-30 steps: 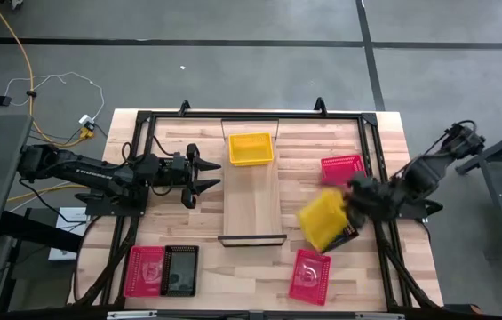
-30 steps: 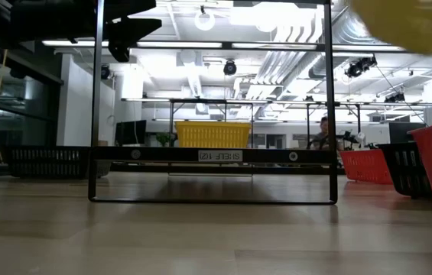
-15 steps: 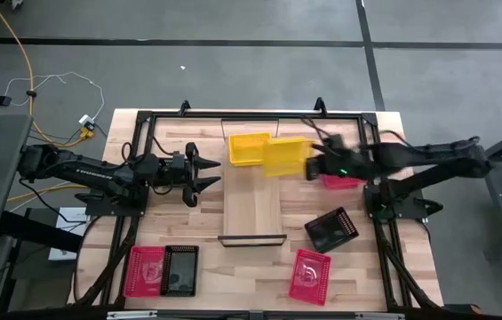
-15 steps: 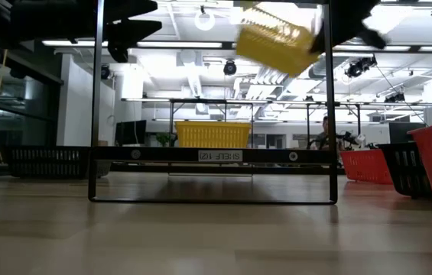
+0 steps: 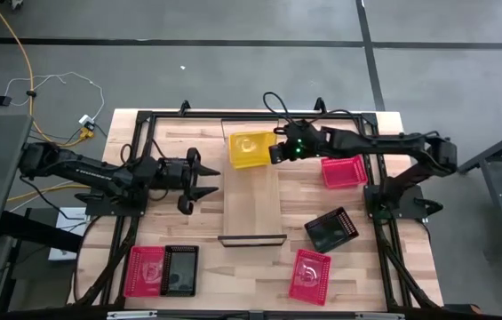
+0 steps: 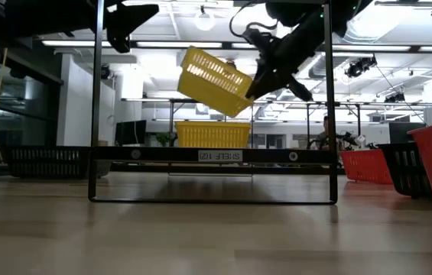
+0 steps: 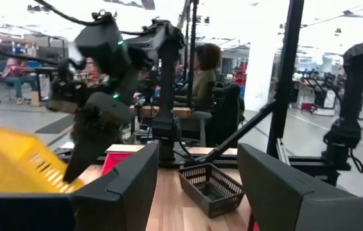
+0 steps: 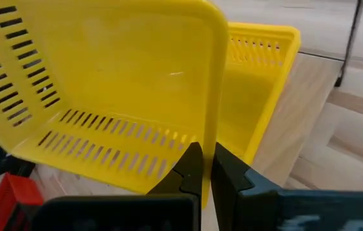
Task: Stack baskets on shelf by color
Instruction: Stack the yellow bin on the yellow bin on the shelf
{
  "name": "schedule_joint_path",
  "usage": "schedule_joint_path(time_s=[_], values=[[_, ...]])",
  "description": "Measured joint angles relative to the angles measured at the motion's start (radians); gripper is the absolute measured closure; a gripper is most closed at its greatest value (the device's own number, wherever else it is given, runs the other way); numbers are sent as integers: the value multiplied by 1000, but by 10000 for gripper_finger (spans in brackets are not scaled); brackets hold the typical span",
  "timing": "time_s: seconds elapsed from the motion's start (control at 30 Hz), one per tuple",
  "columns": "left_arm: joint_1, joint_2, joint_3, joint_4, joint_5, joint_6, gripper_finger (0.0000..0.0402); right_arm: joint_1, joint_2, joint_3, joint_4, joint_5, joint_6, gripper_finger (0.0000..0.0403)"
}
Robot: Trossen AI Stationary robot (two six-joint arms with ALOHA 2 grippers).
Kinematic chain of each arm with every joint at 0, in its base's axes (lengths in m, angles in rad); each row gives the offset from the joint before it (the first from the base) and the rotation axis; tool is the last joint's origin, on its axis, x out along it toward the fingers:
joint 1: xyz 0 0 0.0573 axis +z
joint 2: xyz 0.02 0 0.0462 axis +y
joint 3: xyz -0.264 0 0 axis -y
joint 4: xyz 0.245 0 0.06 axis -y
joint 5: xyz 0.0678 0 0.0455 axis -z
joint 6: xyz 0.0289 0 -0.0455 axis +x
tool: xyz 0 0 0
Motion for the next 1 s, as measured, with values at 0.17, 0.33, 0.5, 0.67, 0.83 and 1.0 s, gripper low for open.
schedule_joint_path(time_s=[0.17,0.33,0.5,0.67,0.83,1.0], values=[[-12,0,0,-3,-26,12,199,-12,17,0,-10,2,-7,402],[-12,0,0,-5,-37,11,199,-13,18,0,-27,28,-26,402],[-12,0,0,-5,-37,10,199,-13,18,0,-60,27,-28,402],[-12,0,0,-5,-37,9,199,-13,18,0,-85,24,-72,398],[-12,0,0,-5,-37,9,199,-13,18,0,-63,50,-99,356],[-12,0,0,-5,-37,7,199,-13,13,0,-61,41,-111,296]])
